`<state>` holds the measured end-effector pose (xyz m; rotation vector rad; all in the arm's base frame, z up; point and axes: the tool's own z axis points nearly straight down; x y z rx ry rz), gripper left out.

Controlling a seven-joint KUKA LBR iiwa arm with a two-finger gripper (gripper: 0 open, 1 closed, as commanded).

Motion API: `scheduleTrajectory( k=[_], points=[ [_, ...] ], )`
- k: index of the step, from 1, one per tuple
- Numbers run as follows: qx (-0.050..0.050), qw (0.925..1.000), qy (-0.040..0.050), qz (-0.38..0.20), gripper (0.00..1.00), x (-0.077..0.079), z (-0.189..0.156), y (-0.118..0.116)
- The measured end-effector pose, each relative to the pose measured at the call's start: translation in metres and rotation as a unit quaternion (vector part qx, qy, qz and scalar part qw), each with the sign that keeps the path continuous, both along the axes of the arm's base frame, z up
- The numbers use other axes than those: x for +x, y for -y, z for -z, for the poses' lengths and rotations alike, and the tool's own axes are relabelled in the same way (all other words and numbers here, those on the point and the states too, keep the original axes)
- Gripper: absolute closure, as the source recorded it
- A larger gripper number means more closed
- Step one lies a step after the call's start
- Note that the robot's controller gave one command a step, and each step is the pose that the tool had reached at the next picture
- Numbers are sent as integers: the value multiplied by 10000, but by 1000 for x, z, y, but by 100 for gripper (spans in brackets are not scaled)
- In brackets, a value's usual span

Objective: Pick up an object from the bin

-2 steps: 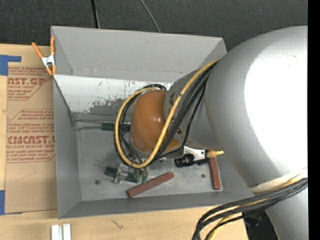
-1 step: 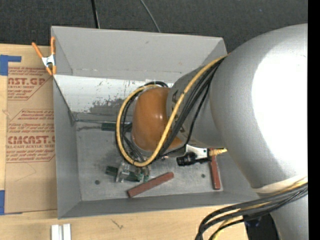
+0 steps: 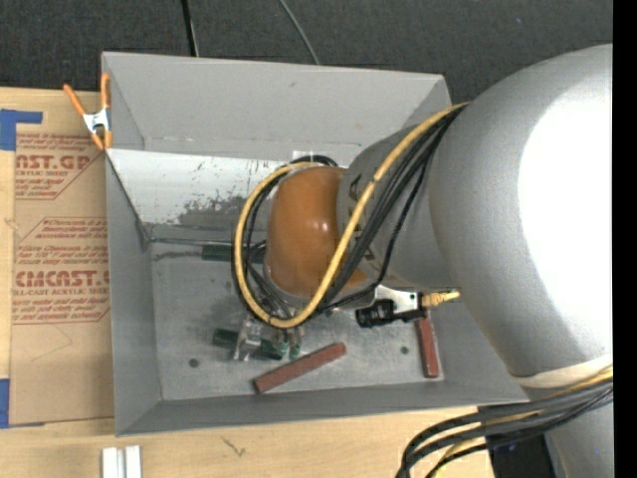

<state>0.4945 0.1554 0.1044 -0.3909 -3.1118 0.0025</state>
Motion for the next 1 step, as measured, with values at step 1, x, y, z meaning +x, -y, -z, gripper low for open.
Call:
scheduleTrajectory(
  k=[1],
  points=[
    [-5, 10000, -13, -1, 100, -1, -23, 0]
  ],
)
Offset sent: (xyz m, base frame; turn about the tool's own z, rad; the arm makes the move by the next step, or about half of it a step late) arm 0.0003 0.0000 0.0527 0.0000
